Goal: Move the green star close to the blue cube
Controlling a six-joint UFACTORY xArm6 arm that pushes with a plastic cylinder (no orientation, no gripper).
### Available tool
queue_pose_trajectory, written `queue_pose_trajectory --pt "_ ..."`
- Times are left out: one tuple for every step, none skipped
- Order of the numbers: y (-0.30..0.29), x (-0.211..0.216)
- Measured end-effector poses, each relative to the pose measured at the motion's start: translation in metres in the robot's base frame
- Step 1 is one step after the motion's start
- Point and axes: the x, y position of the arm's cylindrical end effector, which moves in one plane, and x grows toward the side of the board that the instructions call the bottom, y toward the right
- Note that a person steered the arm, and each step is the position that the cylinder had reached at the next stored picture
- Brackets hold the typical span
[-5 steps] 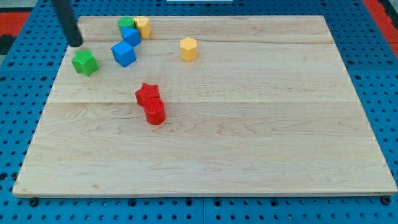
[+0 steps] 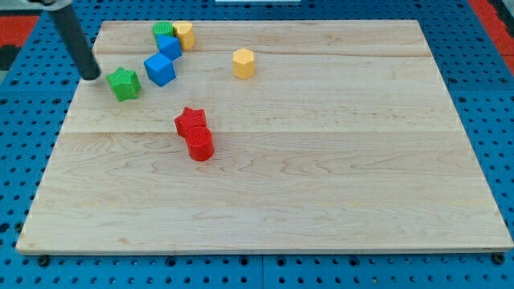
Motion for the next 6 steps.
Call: queue_pose_trajectory --pt "0.043 0.04" --pt "0.065 0.042" --pt "0.022 0.061" --pt "0.034 0.114" --pt "0.098 0.114" --pt "0.102 0.077"
